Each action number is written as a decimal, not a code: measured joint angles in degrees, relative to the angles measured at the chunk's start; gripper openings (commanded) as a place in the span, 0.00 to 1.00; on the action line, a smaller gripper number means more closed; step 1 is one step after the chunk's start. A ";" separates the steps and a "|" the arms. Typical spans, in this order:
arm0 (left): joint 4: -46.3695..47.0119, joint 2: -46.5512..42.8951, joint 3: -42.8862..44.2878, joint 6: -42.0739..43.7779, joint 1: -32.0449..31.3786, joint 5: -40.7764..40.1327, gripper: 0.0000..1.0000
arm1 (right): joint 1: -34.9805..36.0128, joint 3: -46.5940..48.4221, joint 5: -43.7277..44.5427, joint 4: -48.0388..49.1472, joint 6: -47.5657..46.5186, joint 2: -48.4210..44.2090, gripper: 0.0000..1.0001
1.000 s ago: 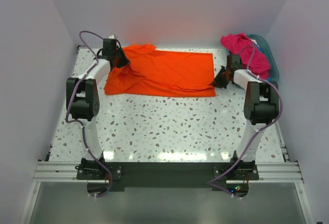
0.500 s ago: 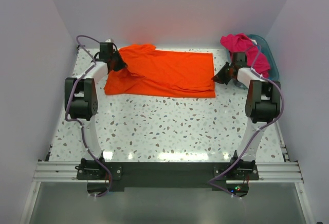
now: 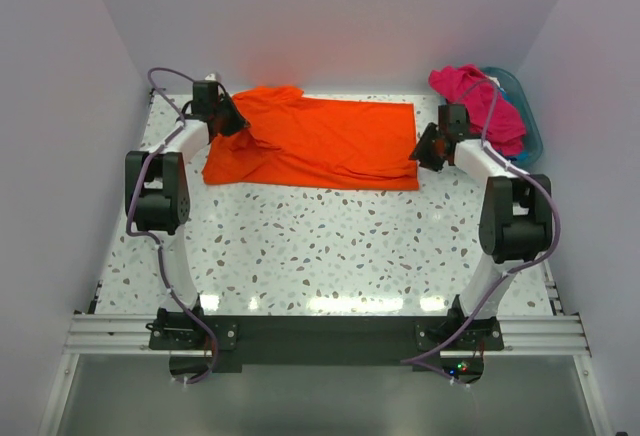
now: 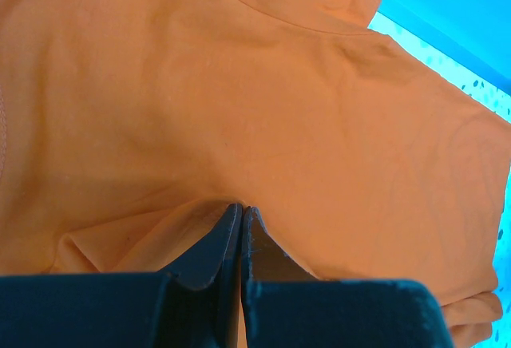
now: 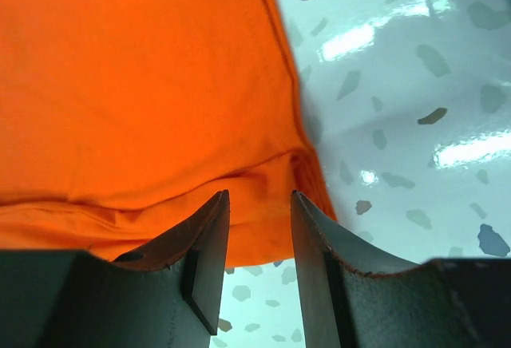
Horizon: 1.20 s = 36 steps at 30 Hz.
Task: Fold and stack the t-shirts
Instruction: Fold the tshirt
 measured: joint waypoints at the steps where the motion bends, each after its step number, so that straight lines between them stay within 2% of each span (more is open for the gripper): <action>1: 0.17 0.00 0.00 0.00 0.00 0.07 0.00 | 0.76 -0.07 0.74 -0.07 -0.46 -0.39 0.40; 6: 0.63 0.00 -0.02 0.00 0.00 0.31 0.00 | 5.05 -0.09 5.07 -1.27 -2.71 -0.66 0.40; 17: 0.68 0.00 -0.63 0.00 0.00 0.31 0.00 | 9.25 -0.07 15.58 -4.07 -5.84 -0.15 0.40; 22: 0.70 0.00 -0.63 0.00 0.00 0.31 0.00 | 9.84 -0.02 17.16 -4.35 -6.62 1.40 0.44; 27: 0.70 0.00 -0.63 0.02 0.00 0.31 0.00 | 9.77 0.48 17.22 -4.46 -6.80 2.89 0.43; 29: 0.70 0.00 -0.63 0.00 0.00 0.31 0.00 | 9.79 0.87 17.22 -4.52 -6.80 3.43 0.39; 31: 0.68 0.00 -0.63 0.02 0.00 0.31 0.00 | 9.79 1.40 17.22 -4.50 -6.82 4.09 0.29; 32: 0.68 0.00 -0.63 0.02 0.00 0.31 0.00 | 9.79 1.68 17.22 -4.52 -6.78 4.39 0.19; 36: 0.68 0.00 -0.63 0.02 0.00 0.31 0.00 | 9.79 2.84 17.22 -4.68 -6.49 5.03 0.02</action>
